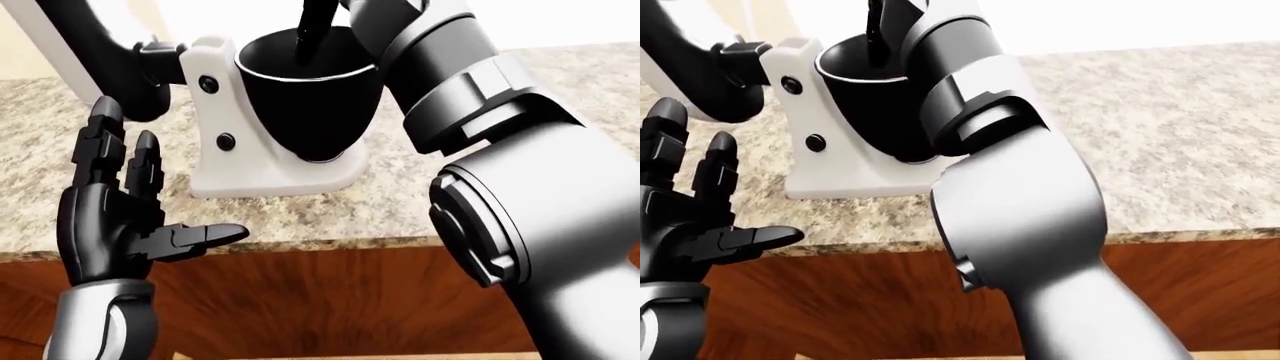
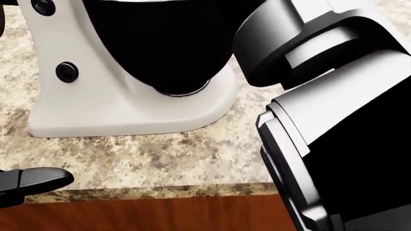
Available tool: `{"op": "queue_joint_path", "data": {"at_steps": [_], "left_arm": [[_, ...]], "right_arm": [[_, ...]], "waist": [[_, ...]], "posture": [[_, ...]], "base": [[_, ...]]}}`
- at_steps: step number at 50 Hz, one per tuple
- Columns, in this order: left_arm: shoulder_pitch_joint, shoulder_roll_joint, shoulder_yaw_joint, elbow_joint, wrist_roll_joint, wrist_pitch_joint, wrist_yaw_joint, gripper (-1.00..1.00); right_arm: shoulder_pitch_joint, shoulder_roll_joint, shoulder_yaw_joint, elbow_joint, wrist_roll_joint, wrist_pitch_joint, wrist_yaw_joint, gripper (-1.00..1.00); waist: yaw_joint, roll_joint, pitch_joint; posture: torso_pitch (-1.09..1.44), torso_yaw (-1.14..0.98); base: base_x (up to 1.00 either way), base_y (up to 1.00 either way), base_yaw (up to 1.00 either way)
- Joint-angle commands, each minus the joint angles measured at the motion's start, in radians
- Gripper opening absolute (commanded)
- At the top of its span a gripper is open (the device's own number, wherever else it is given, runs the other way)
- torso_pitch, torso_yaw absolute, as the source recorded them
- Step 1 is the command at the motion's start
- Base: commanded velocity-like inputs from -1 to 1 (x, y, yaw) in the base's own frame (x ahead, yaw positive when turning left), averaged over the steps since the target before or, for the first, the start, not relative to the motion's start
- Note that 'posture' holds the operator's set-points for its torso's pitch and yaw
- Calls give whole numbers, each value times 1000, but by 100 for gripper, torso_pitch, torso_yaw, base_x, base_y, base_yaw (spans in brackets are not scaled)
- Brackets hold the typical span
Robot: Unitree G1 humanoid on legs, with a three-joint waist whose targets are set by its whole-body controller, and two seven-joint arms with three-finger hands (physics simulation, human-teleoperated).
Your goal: Place the cake in the stand mixer bowl.
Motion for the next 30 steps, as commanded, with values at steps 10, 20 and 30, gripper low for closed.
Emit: {"op": "queue_joint_path", "data": {"at_steps": [10, 20, 30], "left_arm": [[-30, 15, 30, -36, -20, -5, 7, 100], [-35, 25, 32, -42, -33, 4, 18, 100], [-44, 29, 27, -43, -36, 10, 30, 100]], "right_arm": [[-60, -71, -19, -71, 0, 53, -24, 100], [-58, -116, -17, -127, 9, 107, -16, 100], [-37, -150, -16, -201, 16, 153, -2, 100]], "waist": [[2, 2, -23], [4, -1, -22], [4, -2, -21]], "posture": [[0, 0], [0, 0], [0, 0]], "base": [[0, 0, 0], [0, 0, 0], [0, 0, 0]]}}
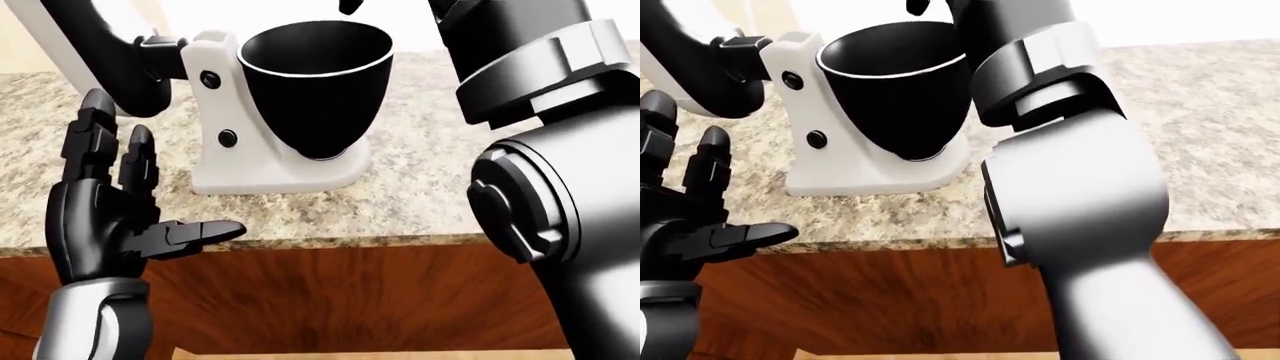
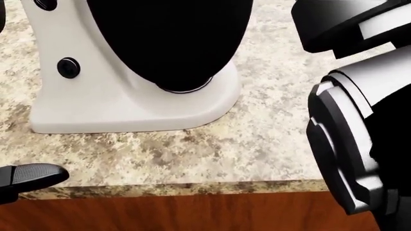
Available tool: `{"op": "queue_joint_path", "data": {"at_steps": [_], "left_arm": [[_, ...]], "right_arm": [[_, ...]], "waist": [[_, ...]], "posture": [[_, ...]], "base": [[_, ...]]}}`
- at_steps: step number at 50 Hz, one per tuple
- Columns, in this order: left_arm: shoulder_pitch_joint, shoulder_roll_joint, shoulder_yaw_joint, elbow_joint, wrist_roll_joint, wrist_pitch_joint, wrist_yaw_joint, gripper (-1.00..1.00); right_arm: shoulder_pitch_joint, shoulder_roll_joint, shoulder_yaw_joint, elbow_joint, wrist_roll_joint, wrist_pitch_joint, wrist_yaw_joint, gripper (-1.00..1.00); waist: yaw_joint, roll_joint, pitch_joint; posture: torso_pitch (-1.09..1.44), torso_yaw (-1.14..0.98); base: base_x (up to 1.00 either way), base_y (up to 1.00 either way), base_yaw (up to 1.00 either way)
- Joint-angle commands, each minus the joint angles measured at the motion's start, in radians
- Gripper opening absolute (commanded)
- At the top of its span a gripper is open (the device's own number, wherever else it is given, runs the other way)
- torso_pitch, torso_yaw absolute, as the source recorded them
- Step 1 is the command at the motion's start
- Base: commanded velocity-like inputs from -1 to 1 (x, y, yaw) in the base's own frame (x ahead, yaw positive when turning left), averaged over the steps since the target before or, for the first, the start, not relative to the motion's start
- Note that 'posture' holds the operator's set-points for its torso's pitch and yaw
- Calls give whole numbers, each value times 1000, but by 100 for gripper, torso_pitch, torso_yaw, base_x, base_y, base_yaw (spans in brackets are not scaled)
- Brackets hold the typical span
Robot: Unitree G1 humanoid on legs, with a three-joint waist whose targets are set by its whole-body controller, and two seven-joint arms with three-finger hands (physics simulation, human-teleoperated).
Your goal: Place the cake in the stand mixer bowl.
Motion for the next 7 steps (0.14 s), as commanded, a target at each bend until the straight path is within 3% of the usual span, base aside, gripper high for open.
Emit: {"op": "queue_joint_path", "data": {"at_steps": [1, 7], "left_arm": [[-12, 7, 0, -21, 6, -33, 2, 100], [-2, 2, -9, -28, 14, -38, 1, 100]], "right_arm": [[-39, -20, -2, -58, -6, 4, -7, 100], [-18, -45, 1, -179, -26, 73, 47, 100]], "waist": [[0, 2, -25], [2, -1, -23]], "posture": [[0, 0], [0, 0]], "base": [[0, 0, 0], [0, 0, 0]]}}
